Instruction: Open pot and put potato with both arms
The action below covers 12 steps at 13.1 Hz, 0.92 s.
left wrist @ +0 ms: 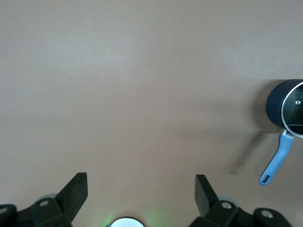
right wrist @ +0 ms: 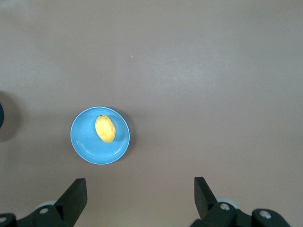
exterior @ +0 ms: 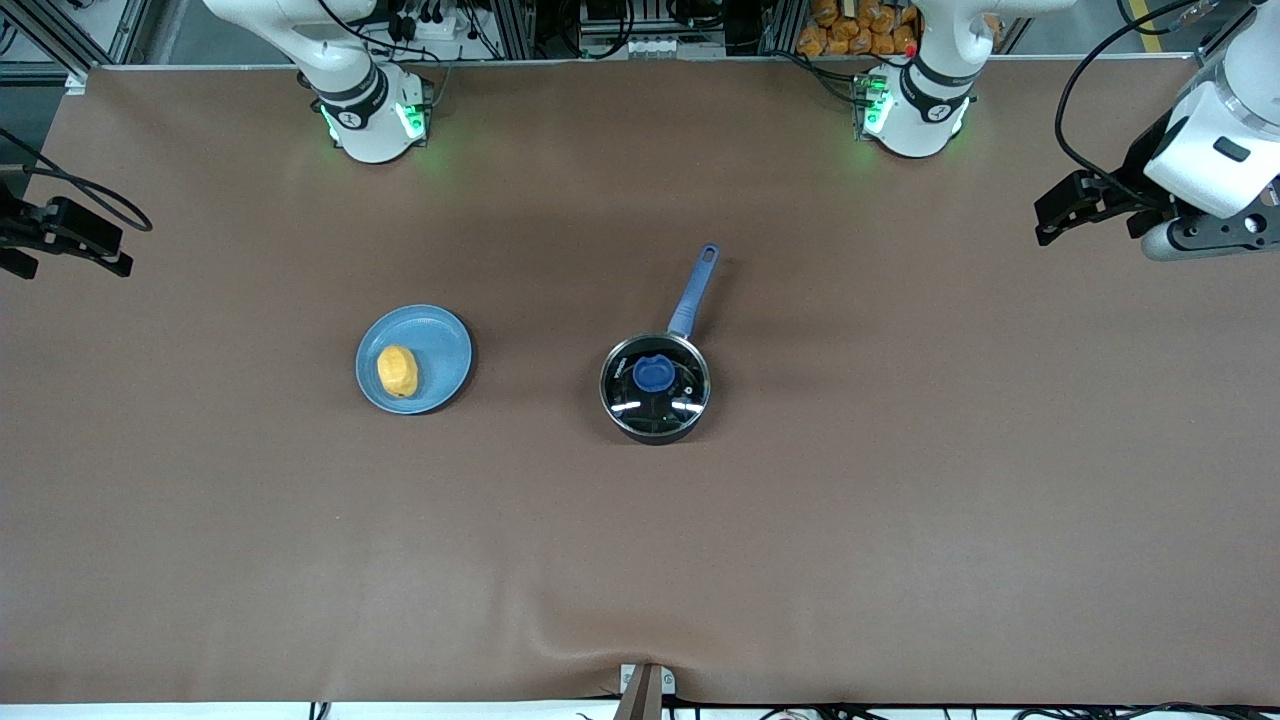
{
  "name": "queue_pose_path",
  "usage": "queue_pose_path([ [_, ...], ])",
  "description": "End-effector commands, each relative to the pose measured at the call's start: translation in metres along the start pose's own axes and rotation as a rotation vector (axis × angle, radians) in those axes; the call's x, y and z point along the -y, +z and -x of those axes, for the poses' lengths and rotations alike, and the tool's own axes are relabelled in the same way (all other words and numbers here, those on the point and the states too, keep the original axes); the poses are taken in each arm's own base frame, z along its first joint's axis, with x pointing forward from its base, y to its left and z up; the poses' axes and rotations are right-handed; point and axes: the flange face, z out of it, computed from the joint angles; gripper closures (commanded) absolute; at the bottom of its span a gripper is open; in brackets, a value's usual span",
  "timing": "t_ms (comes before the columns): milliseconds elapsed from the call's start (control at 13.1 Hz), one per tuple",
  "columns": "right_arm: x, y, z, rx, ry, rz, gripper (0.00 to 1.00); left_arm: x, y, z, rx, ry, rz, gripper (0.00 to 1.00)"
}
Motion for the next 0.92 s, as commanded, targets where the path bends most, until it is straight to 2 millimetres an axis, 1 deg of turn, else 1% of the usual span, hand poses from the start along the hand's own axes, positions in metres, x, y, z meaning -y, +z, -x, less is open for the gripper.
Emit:
queue_pose_path([
  [0, 0.002, -0.001, 0.006, 0.001, -0.004, 0.003, 0.0, -0.005, -0.003, 0.003, 0.008, 0.021, 0.009, 0.0],
  [153, 0.003, 0.001, 0.006, 0.003, -0.005, 0.003, 0.0, -0.013, -0.002, 0.005, 0.007, 0.026, 0.007, 0.0],
  [306, 0.006, 0.002, 0.005, 0.003, -0.011, 0.003, 0.0, -0.012, 0.001, 0.004, 0.013, 0.023, 0.006, 0.0],
  [459, 0.016, 0.011, -0.001, 0.005, -0.027, 0.002, 0.0, -0.016, 0.001, 0.005, 0.011, 0.027, 0.004, 0.0],
  [536, 0.016, 0.017, -0.003, -0.001, -0.029, 0.002, 0.0, -0.015, 0.0, 0.006, 0.012, 0.027, 0.001, 0.0],
  [689, 0.017, 0.021, -0.004, -0.002, -0.03, 0.003, 0.0, -0.016, -0.001, 0.007, 0.012, 0.028, 0.0, 0.0],
  [765, 0.017, 0.021, -0.004, -0.002, -0.03, 0.003, 0.0, -0.021, 0.0, 0.008, 0.013, 0.036, 0.0, 0.0],
  [842, 0.017, 0.021, -0.004, -0.002, -0.03, 0.003, 0.0, -0.03, 0.001, 0.009, 0.015, 0.053, -0.001, 0.0],
])
